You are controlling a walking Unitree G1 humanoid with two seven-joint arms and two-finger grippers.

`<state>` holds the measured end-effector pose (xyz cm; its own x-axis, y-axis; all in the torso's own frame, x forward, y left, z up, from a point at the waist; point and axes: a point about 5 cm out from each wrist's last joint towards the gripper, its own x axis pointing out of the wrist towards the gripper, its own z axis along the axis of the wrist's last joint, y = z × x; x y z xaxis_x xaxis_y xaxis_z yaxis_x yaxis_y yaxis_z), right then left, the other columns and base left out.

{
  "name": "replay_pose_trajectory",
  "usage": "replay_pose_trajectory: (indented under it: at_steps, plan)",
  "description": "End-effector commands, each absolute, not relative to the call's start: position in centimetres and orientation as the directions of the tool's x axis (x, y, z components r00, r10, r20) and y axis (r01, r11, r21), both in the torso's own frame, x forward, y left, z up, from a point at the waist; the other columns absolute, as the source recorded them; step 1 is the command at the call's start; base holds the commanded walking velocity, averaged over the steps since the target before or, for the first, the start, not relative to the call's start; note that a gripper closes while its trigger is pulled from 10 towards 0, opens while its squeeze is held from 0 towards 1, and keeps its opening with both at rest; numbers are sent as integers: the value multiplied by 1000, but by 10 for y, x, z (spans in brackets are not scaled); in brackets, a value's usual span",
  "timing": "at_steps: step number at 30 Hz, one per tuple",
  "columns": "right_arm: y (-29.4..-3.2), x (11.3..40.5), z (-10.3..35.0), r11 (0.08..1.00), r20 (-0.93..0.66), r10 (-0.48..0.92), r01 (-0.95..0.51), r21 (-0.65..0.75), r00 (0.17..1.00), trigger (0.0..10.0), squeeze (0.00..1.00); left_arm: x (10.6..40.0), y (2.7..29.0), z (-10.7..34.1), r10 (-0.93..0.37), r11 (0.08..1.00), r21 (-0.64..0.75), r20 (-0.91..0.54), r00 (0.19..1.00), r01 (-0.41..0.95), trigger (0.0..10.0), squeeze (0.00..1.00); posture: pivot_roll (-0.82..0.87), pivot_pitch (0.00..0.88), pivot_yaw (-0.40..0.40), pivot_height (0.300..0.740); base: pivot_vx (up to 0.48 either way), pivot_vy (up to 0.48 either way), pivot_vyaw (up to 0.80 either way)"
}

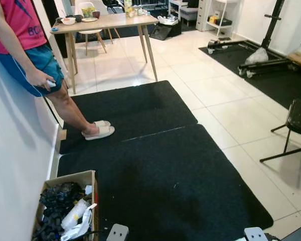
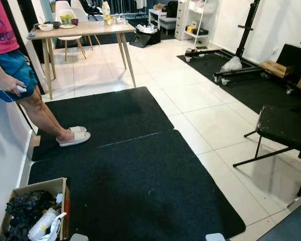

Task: Restocking fridge

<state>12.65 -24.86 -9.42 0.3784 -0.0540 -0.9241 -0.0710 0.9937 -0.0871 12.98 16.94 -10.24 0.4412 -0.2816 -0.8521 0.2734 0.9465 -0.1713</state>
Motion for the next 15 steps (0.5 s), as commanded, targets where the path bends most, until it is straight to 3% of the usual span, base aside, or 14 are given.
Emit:
replay_pose_trajectory:
  at_steps: [1,8,15]
  plan:
    - [-245,130,-94,993,-922,-41,-86,-80,384,10000,0,119,168,-106,-285,943,-181,-872,399,278,10000,0,-5,0,-30,740,0,0,775]
    - [-244,130,-94,990,-923,-33,-112,-81,382,10000,0,116,169,-107,-280,944,-176,-876,393,278,10000,0,-5,0,-32,740,0,0,670]
    - [-244,130,-94,989,-922,-35,-118,-87,386,10000,0,116,170,-107,-276,945,-172,-877,393,280,10000,0,-5,0,-32,740,0,0,0]
